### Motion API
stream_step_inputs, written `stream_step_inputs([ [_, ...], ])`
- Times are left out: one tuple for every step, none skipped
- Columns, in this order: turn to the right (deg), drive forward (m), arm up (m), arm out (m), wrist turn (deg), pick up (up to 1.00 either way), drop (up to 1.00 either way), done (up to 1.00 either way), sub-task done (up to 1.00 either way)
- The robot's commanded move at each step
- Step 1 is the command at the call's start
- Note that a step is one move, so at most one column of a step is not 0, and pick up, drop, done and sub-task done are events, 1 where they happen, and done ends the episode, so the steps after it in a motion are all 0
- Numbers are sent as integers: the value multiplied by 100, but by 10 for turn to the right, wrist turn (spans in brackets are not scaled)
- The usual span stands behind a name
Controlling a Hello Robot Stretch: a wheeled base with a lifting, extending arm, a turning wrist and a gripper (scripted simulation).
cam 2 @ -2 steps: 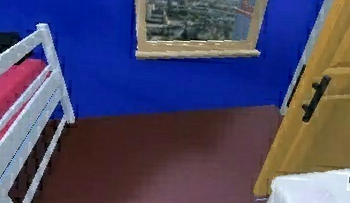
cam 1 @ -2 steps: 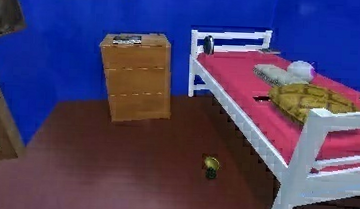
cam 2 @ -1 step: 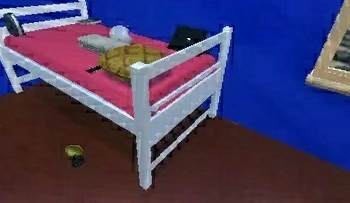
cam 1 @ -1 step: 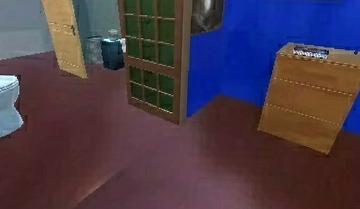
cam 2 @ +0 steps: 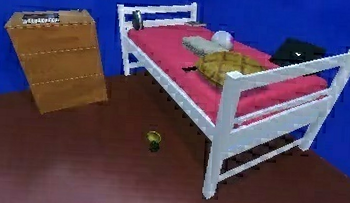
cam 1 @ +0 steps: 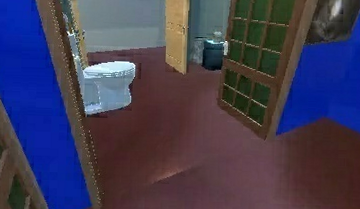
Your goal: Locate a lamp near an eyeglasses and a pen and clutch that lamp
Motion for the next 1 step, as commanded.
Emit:
stream_step_inputs([
  [0,100,0,0,0,0,0,0,0],
])
